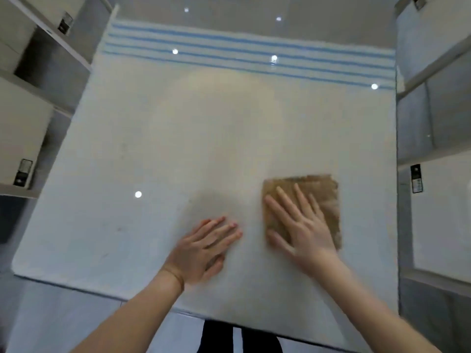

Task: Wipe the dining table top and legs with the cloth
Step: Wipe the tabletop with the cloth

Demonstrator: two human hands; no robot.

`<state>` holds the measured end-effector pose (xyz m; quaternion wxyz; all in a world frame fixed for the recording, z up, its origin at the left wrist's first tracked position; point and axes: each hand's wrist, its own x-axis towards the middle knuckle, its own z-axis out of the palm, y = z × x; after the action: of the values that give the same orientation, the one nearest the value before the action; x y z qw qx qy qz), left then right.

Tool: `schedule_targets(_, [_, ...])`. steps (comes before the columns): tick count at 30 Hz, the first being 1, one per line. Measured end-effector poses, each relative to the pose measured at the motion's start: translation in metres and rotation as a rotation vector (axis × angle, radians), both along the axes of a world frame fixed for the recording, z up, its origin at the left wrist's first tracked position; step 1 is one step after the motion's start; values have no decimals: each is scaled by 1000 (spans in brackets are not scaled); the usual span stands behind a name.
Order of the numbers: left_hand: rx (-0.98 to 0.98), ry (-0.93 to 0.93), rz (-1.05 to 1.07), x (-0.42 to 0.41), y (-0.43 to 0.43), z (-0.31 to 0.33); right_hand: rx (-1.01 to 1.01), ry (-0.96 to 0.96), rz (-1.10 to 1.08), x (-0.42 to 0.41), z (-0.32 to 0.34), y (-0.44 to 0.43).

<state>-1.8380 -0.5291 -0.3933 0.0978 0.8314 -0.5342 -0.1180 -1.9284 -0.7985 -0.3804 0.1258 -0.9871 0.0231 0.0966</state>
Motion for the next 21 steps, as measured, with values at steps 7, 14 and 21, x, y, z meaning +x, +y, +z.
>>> schedule_targets(7, [-43,7,11,-1,0,-1,40,30,478,-41,5,-13])
schedule_targets(14, [-27,-11,19,-2,1,-4,-43,-65,-373,232,-6,-98])
schedule_targets(21, [-68,-53,23,-2,1,-5,70,-72,-87,307,-7,83])
